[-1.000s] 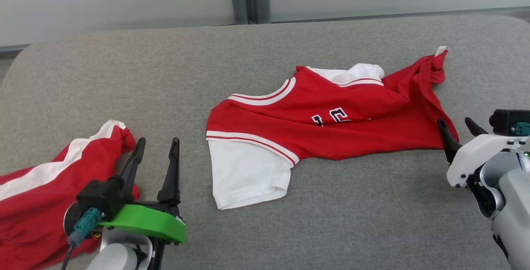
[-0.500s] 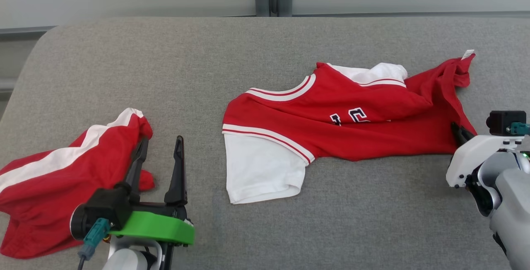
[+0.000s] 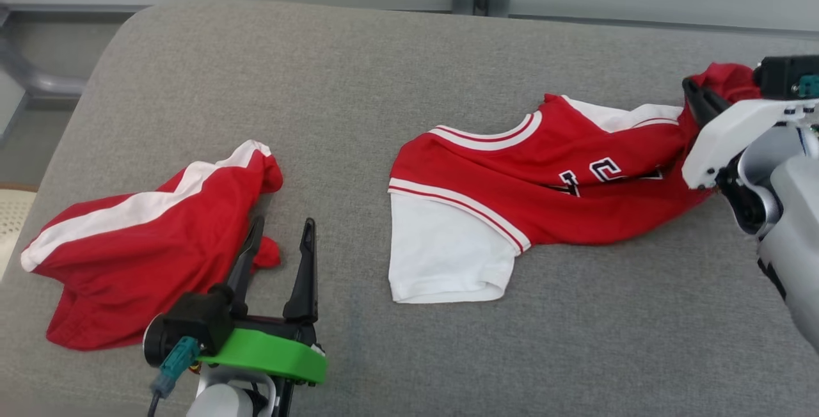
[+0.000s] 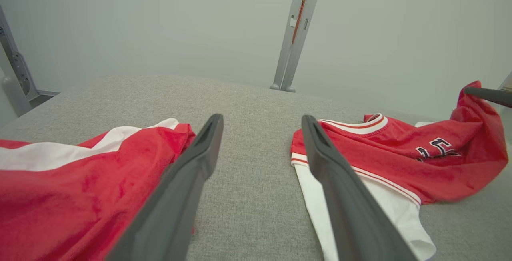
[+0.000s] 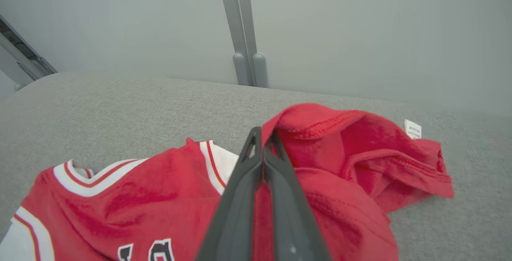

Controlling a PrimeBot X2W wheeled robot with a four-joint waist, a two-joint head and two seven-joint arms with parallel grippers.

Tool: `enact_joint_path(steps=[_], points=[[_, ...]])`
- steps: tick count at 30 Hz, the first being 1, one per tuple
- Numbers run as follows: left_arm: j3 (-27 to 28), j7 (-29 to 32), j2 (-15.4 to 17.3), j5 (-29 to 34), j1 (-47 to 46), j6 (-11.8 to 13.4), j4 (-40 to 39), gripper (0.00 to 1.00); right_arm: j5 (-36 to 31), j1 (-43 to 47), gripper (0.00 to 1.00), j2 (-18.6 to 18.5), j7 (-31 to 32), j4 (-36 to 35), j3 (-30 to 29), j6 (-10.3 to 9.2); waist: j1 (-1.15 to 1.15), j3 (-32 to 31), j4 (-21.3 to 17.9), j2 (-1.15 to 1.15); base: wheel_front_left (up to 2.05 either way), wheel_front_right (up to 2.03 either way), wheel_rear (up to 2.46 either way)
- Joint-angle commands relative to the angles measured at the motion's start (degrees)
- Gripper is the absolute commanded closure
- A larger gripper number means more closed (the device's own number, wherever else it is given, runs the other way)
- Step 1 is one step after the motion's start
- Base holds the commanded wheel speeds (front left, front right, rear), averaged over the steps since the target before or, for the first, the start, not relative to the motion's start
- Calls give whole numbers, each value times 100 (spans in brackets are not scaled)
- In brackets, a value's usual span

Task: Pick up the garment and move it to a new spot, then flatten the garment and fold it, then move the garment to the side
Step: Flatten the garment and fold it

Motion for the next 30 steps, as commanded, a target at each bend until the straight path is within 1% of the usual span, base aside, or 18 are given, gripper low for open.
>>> enact_joint_path(steps=[1,4,5,6,7,10,14,17,21,24,27,30], points=[[28,-18,-47,90,-117,-47,40,0,41,-177,100,-37,4,103,31,-6,0,293,309,0,0,0,0],[48,-18,-147,135,-194,-139,167,0,160,-468,100,60,67,500,138,-5,0,415,465,0,0,0,0],[67,-18,-180,151,-214,-172,217,0,157,-533,95,104,94,658,215,-5,0,424,496,0,0,0,0],[79,-18,-206,167,-222,-194,250,0,166,-587,69,145,105,781,268,-6,0,425,512,0,0,0,0],[98,-18,-232,191,-227,-218,284,0,206,-649,0,187,81,893,325,-5,0,419,523,0,0,0,0],[188,-18,-270,221,-212,-254,376,0,283,-697,0,298,-131,1024,489,-6,0,339,466,0,0,0,0],[305,-18,-312,266,-142,-336,431,0,448,-598,0,329,-509,873,751,-6,0,212,218,0,0,0,0],[363,-18,-323,322,-93,-388,472,0,675,-498,0,236,-784,616,868,-6,0,121,17,0,0,0,0],[388,-17,-347,378,-53,-439,514,0,1015,-400,0,-38,-963,282,895,-6,0,76,-183,0,0,0,0],[359,-18,-359,402,-57,-474,579,0,1376,-326,0,-173,-834,142,839,-5,0,96,-256,0,0,0,0],[356,-17,-373,424,-98,-502,616,0,1656,-263,0,-369,-422,77,912,-5,0,137,-274,0,0,0,0],[356,-17,-381,450,-136,-506,640,0,1833,-251,0,-572,-157,-8,925,-5,0,194,-254,0,0,0,0]])
